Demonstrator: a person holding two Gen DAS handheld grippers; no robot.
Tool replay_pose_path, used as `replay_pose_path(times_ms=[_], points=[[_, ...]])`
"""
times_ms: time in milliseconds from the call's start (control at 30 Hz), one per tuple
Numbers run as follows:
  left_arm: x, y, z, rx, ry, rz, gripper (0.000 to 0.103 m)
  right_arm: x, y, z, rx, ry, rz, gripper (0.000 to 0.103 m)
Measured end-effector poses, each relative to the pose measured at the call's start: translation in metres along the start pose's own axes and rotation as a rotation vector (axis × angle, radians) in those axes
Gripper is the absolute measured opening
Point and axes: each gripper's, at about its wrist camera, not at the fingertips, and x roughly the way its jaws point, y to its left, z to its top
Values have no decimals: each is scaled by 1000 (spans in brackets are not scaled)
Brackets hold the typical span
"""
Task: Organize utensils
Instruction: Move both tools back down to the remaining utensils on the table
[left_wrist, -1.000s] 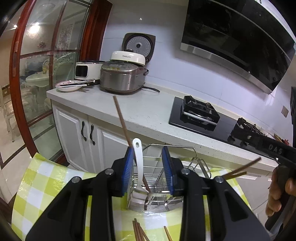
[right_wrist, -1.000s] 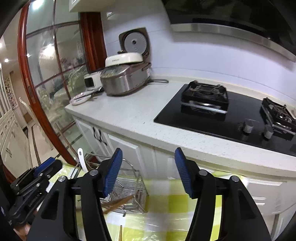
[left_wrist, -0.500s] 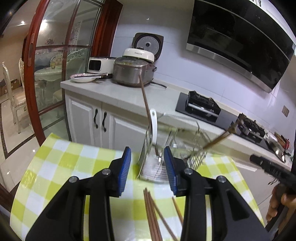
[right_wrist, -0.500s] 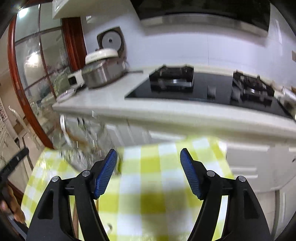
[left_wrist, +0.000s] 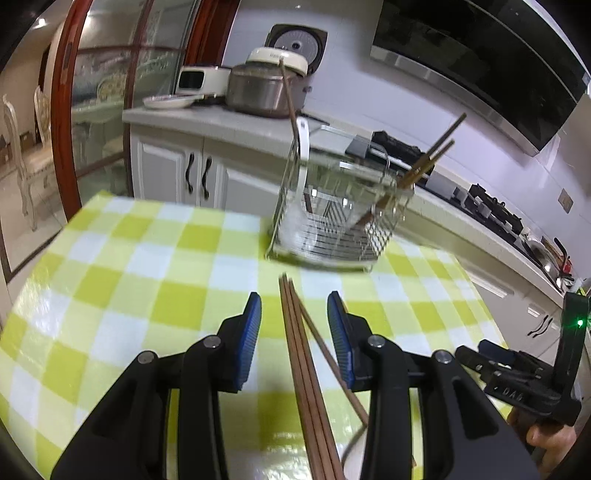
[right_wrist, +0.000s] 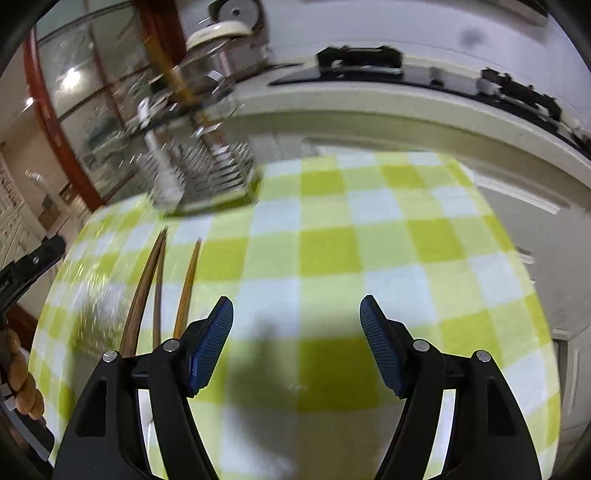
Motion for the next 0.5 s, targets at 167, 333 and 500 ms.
replay_pose_path(times_ms=[167,333,500], points=[[10,-11,-15,24,52,-36,36,11,16,-10,-24,32,14,67],[24,-26,-16,63,84,-74,36,17,26,-18,-54,53,18,67],[38,-28,-14,54,111,-87,36,21,24,-19,-51,64,17,67]])
